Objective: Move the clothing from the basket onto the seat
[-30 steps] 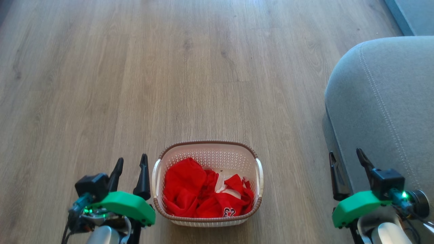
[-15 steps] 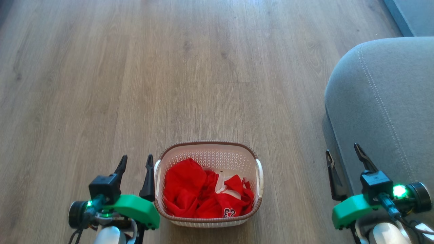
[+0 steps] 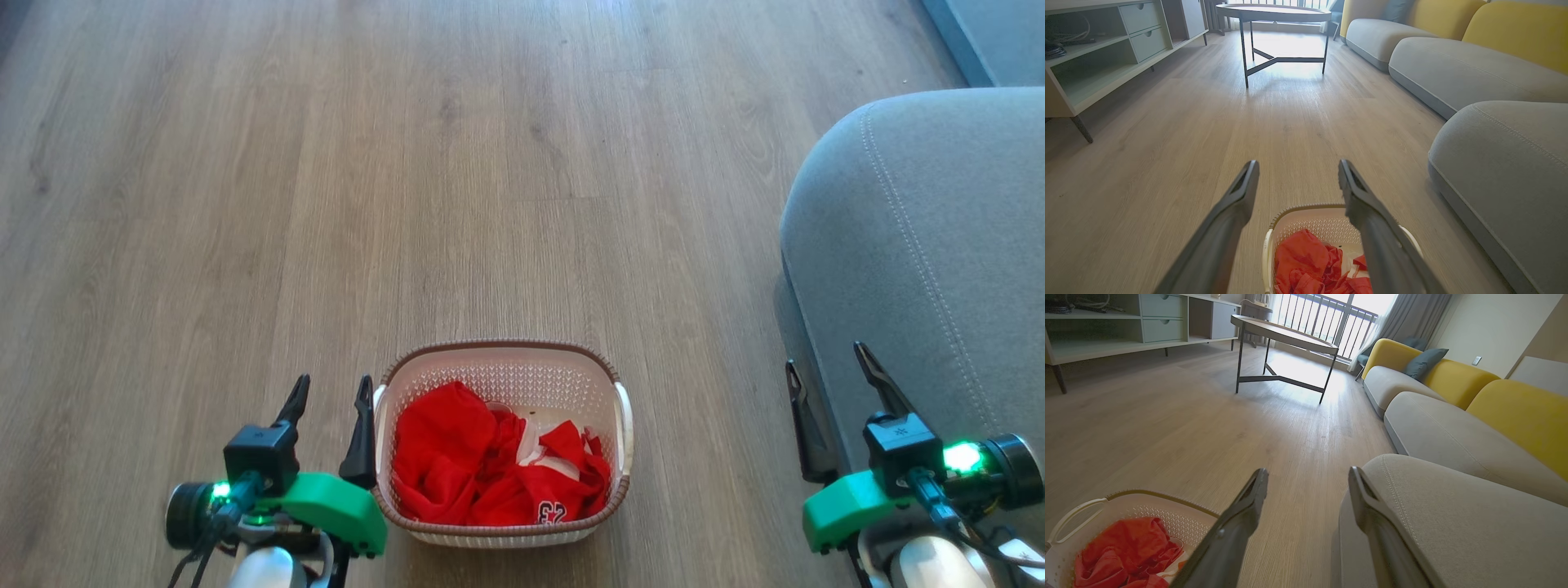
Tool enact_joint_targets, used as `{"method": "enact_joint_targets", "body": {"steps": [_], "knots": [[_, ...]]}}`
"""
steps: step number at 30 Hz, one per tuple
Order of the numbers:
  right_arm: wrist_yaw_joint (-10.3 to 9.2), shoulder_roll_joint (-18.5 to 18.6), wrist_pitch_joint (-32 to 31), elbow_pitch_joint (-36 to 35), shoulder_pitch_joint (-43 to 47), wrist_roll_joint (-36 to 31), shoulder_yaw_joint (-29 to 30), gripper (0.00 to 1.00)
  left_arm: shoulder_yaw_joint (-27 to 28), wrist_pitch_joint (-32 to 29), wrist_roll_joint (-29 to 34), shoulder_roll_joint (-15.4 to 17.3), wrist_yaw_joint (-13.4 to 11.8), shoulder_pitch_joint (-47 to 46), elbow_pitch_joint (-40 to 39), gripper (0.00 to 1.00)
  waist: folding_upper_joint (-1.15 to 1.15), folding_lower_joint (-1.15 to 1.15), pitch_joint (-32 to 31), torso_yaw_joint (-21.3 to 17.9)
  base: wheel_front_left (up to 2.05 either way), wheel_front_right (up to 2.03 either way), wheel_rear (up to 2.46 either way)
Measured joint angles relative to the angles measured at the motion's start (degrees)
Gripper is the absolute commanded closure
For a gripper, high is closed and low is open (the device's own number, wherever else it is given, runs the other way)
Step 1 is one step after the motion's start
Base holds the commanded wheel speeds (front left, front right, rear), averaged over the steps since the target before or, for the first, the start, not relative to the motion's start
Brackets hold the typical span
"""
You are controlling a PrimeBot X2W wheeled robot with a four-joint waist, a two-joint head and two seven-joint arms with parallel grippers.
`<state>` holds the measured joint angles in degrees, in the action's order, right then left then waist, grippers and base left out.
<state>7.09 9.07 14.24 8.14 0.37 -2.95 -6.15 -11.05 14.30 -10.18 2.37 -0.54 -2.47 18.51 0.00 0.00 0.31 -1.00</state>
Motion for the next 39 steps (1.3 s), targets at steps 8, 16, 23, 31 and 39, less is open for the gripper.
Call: {"method": "enact_joint_targets", "body": {"steps": [8,16,23,31,39], "knots": [[0.0,-1.58,0.0,-0.01,0.1,3.56,1.38,0.0,0.1,0.0,0.0,0.01,0.01,0.0,0.25,0.0,0.0,0.0,0.01,-0.09,0.0,0.0,0.0],[0.0,-1.75,0.0,0.1,0.27,6.57,2.44,0.0,0.36,0.0,0.0,0.01,0.01,0.0,0.27,0.0,0.0,0.0,-0.12,-0.11,0.0,0.0,0.0],[0.0,-1.76,0.0,0.44,0.28,9.47,2.63,0.0,0.47,0.0,0.0,0.01,0.01,-0.01,0.48,0.0,0.0,0.0,-0.01,-0.04,0.0,0.0,0.0],[0.0,-1.75,0.0,1.11,0.3,10.59,2.6,0.0,0.71,0.0,0.0,0.01,0.01,-0.01,0.66,0.0,0.0,0.0,0.16,0.03,0.0,0.0,0.0],[-0.01,-1.75,0.0,1.14,0.33,10.59,2.6,0.0,0.81,0.0,0.0,0.01,0.01,-0.01,0.88,0.0,0.0,0.0,0.14,-0.14,0.0,0.0,0.0]]}}
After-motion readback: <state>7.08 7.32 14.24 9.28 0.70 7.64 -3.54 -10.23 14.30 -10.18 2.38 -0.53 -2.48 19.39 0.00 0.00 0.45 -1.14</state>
